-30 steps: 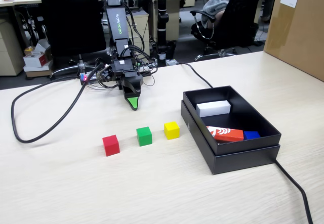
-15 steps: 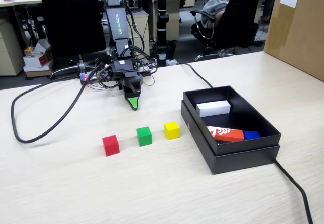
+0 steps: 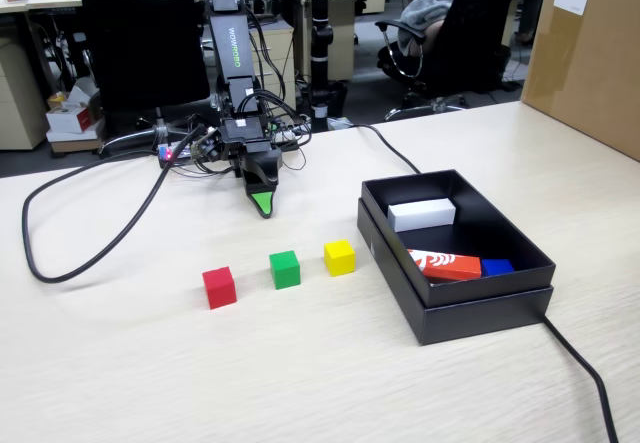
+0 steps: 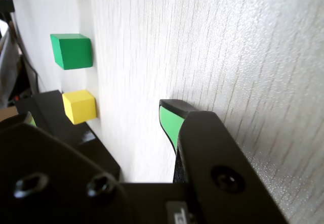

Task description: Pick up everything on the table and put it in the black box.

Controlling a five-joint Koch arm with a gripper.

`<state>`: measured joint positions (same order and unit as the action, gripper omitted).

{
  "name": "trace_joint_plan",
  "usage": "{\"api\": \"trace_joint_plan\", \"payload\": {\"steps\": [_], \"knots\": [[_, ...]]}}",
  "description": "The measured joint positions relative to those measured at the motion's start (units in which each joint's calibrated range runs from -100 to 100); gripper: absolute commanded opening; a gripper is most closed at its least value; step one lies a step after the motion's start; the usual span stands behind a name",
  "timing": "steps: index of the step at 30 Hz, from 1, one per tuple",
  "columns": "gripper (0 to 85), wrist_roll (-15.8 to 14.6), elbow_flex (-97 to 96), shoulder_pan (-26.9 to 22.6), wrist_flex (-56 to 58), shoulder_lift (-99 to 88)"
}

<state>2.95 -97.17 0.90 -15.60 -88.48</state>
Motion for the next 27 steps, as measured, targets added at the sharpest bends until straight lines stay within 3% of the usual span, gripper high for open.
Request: {"api": "trace_joint_plan", "payload": {"steps": [22,24,27], "knots": [[47.6,0.0,0.4,-1.8,0.2,-0.3],[47.6,0.0,2.6,-0.9,3.5,-0.6],[47.6,-0.1,10.7,0.5,17.6,-3.1]]}}
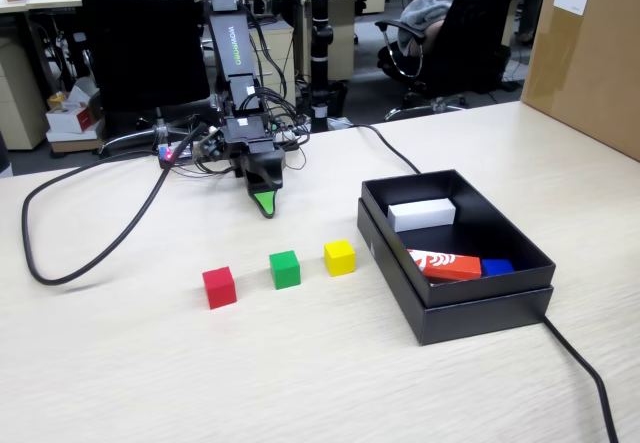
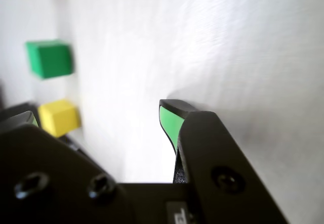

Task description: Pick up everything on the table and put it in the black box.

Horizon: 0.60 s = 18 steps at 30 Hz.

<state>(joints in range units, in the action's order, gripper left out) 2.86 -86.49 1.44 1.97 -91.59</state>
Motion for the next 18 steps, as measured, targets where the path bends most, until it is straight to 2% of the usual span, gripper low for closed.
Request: {"api": "trace_joint_plan", "payload": {"steps": [2,3,8,15,18], "knots": [[47.5,-0.7,5.4,0.5,11.2,-1.3],[47.3,-1.5,10.2,0.9,20.6,-1.4],[46.4,-2.4,24.6,2.3,36.2,-0.6],[44.7,-2.4,46.9,7.2,49.7,16.6],[44.7,-2.1,52.9,8.2,50.3,24.1]]}}
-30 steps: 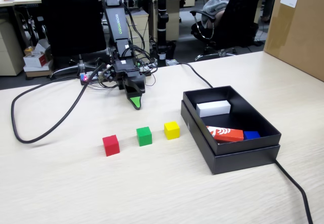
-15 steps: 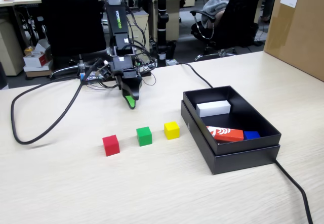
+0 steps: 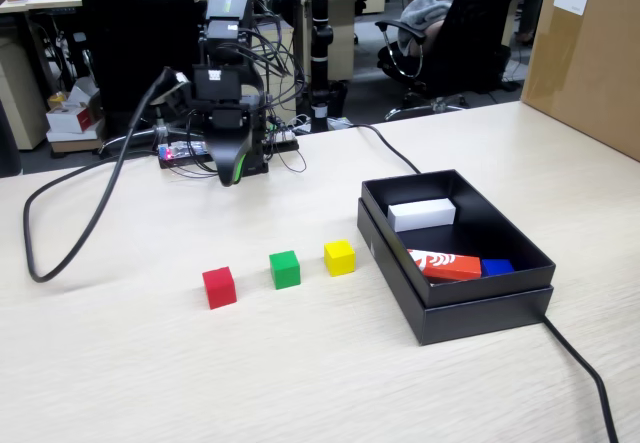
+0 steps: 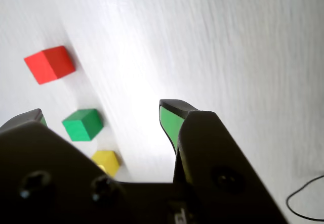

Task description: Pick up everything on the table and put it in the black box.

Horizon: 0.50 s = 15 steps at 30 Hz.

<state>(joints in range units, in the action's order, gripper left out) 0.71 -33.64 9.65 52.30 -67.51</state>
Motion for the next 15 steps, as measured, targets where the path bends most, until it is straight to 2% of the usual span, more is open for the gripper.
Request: {"api": "trace_joint_plan", "payload": {"steps": [7,15], "knots": [[44.7,1.1,17.6,1.7,0.1,23.4],[45.2,5.1,32.9,2.1,0.1,47.5]]}}
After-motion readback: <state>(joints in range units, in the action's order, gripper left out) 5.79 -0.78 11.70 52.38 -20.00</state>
